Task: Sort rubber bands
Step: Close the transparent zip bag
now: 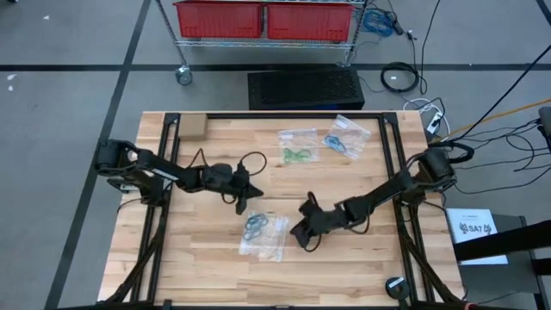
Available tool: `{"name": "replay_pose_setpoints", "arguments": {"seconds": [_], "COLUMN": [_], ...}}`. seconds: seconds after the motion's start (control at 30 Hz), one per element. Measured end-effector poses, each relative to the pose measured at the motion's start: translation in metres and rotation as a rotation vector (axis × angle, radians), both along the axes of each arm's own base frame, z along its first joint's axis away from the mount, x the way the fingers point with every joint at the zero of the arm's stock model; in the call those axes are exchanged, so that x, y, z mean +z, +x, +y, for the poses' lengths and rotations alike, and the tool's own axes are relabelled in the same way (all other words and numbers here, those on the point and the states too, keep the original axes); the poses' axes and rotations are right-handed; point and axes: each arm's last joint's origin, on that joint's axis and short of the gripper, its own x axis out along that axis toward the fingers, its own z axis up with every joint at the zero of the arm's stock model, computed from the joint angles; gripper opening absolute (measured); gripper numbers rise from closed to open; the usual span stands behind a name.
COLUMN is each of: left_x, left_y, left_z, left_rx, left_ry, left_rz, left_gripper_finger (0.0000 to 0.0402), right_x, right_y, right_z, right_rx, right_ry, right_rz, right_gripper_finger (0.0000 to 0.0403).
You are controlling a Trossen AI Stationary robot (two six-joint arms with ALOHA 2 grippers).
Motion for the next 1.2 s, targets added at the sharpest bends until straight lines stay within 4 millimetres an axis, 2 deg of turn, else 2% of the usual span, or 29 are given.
{"name": "replay_pose_setpoints", "arguments": {"seconds": [0.17, 0.27, 0.4, 0.53, 0.6, 0.7, 0.73, 0.93, 1.2], "left_x": [0.001, 0.002, 0.002, 0.002, 0.003, 0.003, 0.003, 0.004, 0.02], "left_y": [0.0, 0.0, -0.001, -0.001, -0.002, -0.002, -0.003, -0.008, -0.021], "left_z": [0.013, 0.018, 0.022, 0.026, 0.029, 0.034, 0.036, 0.058, 0.086], "left_rx": [0.043, 0.054, 0.066, 0.07, 0.065, 0.053, 0.044, 0.029, -0.049], "left_ry": [-0.003, -0.007, -0.004, 0.017, 0.028, 0.035, 0.034, -0.011, -0.072], "left_rz": [-0.013, -0.021, -0.023, -0.026, -0.028, -0.032, -0.037, -0.05, -0.183], "left_gripper_finger": [0.0002, 0.0002, 0.0002, 0.0002, 0.0002, 0.0002, 0.0002, 0.0002, 0.0002], "right_x": [-0.017, -0.021, -0.026, -0.034, -0.04, -0.039, -0.037, -0.018, 0.04], "right_y": [0.014, 0.029, 0.047, 0.062, 0.068, 0.073, 0.074, 0.072, 0.059], "right_z": [0.01, 0.012, 0.011, 0.008, 0.005, -0.002, -0.006, -0.039, -0.074], "right_rx": [-0.071, -0.094, -0.136, -0.182, -0.181, -0.146, -0.13, -0.021, 0.147], "right_ry": [0.043, 0.032, 0.015, -0.026, -0.064, -0.127, -0.158, -0.366, -0.598], "right_rz": [0.045, 0.034, 0.022, 0.014, 0.025, 0.031, 0.038, 0.164, 0.195], "right_gripper_finger": [0.0116, 0.0155, 0.0174, 0.0133, 0.0093, 0.0023, 0.0012, 0.0003, 0.0001]}}
